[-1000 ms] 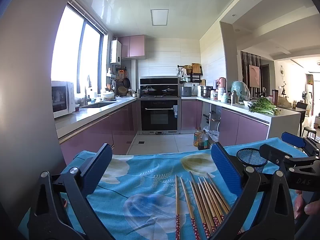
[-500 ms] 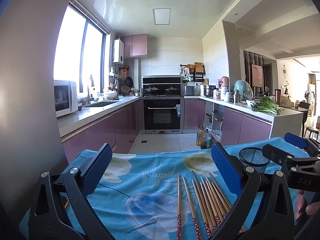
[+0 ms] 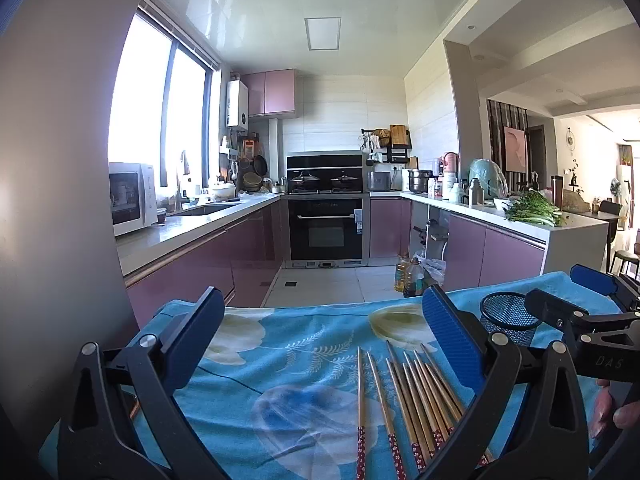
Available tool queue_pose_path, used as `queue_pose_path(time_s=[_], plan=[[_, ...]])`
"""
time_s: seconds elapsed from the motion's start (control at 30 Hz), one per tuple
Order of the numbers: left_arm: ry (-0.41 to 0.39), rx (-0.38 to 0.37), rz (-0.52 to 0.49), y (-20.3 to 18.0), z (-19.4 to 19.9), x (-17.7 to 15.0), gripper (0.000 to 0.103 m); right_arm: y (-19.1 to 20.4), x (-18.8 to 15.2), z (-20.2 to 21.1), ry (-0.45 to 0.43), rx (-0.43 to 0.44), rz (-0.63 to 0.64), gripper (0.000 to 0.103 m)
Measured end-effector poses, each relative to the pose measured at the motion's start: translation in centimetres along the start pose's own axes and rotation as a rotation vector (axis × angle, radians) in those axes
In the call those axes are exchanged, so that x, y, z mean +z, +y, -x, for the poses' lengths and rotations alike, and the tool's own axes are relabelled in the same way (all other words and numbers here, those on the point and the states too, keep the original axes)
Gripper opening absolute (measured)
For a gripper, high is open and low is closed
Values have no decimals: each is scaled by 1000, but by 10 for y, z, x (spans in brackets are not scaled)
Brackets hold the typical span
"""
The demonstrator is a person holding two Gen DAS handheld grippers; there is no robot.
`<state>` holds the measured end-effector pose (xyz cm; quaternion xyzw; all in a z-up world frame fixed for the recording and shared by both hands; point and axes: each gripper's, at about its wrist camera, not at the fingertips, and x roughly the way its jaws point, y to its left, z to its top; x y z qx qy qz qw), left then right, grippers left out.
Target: Organize utensils
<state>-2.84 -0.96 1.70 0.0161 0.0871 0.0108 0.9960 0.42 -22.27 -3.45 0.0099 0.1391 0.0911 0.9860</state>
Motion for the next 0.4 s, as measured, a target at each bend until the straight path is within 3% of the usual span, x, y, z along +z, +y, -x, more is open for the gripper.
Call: queue_pose_path(time_s=[0.4], plan=[[32, 10, -10, -3, -5, -4, 98, -2, 1, 0, -3, -3, -9, 96]])
